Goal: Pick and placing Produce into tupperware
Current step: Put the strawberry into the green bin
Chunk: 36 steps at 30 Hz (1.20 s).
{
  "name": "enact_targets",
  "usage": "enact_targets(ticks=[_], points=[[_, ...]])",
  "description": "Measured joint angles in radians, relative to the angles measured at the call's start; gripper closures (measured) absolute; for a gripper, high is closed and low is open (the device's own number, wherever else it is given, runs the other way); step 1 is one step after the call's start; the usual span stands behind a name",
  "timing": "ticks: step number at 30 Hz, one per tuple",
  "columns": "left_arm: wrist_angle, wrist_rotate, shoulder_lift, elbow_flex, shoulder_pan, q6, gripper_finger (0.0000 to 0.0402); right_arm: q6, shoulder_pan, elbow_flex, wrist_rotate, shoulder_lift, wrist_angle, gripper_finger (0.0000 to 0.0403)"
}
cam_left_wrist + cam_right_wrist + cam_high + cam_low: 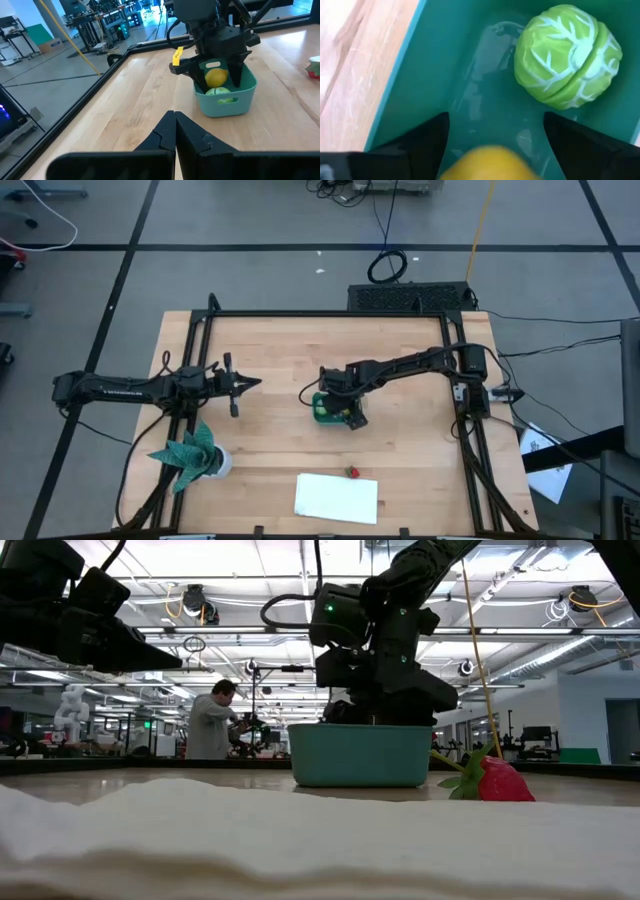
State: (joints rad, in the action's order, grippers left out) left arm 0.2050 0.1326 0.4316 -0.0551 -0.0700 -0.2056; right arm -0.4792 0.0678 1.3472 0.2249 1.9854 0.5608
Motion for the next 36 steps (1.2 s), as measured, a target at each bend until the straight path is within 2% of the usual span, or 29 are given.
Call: enact_targets(ticks=[11,19,23,29,36], points=[[0.0,0.0,0.0,0.0,0.0,0.004,0.0401,0.007,-0.004,0.001,-0.045,-0.003,0.003,0.0077],[0.0,0.0,0.0,0.0,0.0,0.001,0.04,0.012,-0.004,0.001,-0.084,-0.075,0.03,0.0077],[0.0,0.0,0.0,0.0,0.0,0.001,0.0401,0.013,-0.004,0.001,-0.083,-0.108,0.05,0.0092],[0.002,0.0,0.0,0.0,0.0,0.001,0.0401,0.015,-0.004,0.001,-0.069,-0.119,0.06,0.0162],[0.002,0.0,0.0,0.0,0.0,0.002,0.0401,-0.013,-0.004,0.001,-0.063,-0.119,0.058,0.0312]])
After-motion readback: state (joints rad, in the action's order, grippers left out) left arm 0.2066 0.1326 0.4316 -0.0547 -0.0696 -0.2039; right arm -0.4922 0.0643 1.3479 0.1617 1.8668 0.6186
